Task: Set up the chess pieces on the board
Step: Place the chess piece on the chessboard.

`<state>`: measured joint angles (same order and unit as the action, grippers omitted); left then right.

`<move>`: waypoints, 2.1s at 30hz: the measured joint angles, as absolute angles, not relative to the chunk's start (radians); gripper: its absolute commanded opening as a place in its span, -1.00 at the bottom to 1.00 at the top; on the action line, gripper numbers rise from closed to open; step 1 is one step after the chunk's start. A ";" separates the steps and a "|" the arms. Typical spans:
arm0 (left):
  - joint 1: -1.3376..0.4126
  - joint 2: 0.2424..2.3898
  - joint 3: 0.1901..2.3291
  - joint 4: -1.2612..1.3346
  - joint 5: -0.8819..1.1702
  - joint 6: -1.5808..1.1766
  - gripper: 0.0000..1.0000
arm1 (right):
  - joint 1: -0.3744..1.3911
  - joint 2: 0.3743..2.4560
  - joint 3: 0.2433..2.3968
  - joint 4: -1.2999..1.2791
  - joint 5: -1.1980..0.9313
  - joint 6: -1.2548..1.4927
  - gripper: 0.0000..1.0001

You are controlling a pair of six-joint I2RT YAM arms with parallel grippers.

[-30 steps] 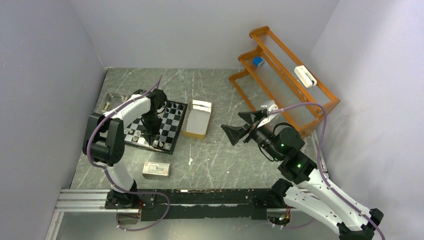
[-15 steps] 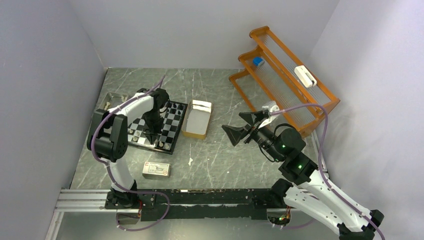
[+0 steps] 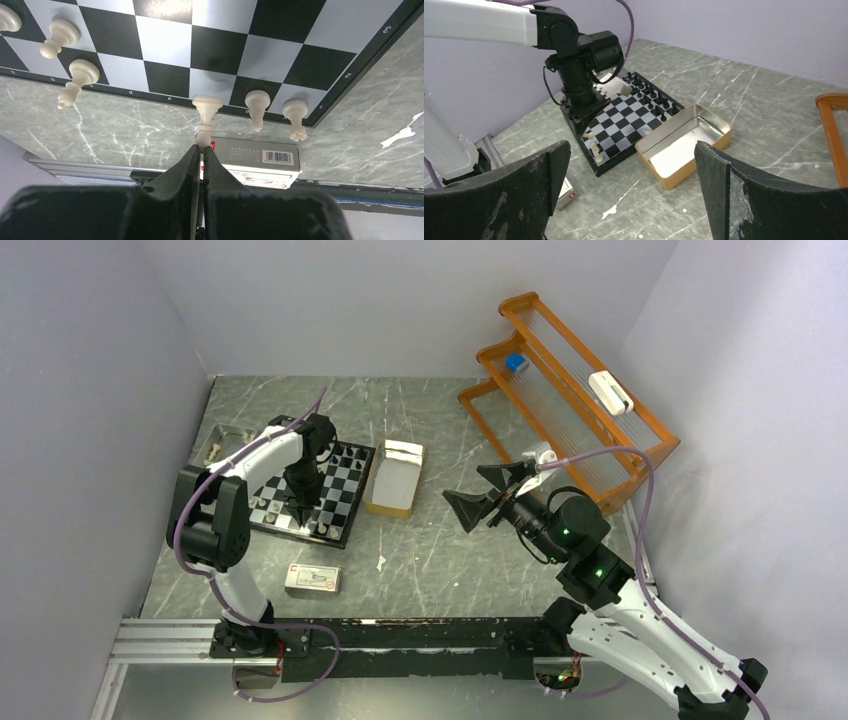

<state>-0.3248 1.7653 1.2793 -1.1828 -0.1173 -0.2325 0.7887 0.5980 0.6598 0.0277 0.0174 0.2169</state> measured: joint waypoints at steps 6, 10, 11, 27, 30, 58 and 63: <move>-0.325 1.765 1.255 -1.179 -0.117 -0.232 -0.72 | 0.789 0.591 0.660 0.024 0.016 0.224 1.00; -0.325 1.763 1.246 -1.179 -0.117 -0.232 -0.72 | 0.789 0.581 0.660 0.022 0.016 0.227 1.00; -0.325 1.763 1.245 -1.179 -0.117 -0.233 -0.73 | 0.789 0.579 0.660 0.022 0.016 0.228 1.00; -0.325 1.767 1.269 -1.178 -0.127 -0.232 -0.86 | 0.789 0.565 0.660 0.016 0.016 0.228 1.00; -0.326 1.770 1.269 -1.178 -0.127 -0.232 -0.81 | 0.789 0.564 0.660 0.016 0.016 0.228 1.00; -0.351 1.829 1.305 -1.184 -0.138 -0.233 -0.78 | 0.789 0.560 0.660 0.016 0.024 0.220 1.00; -0.352 1.839 1.317 -1.185 -0.147 -0.233 -0.80 | 0.789 0.557 0.660 0.016 0.028 0.220 1.00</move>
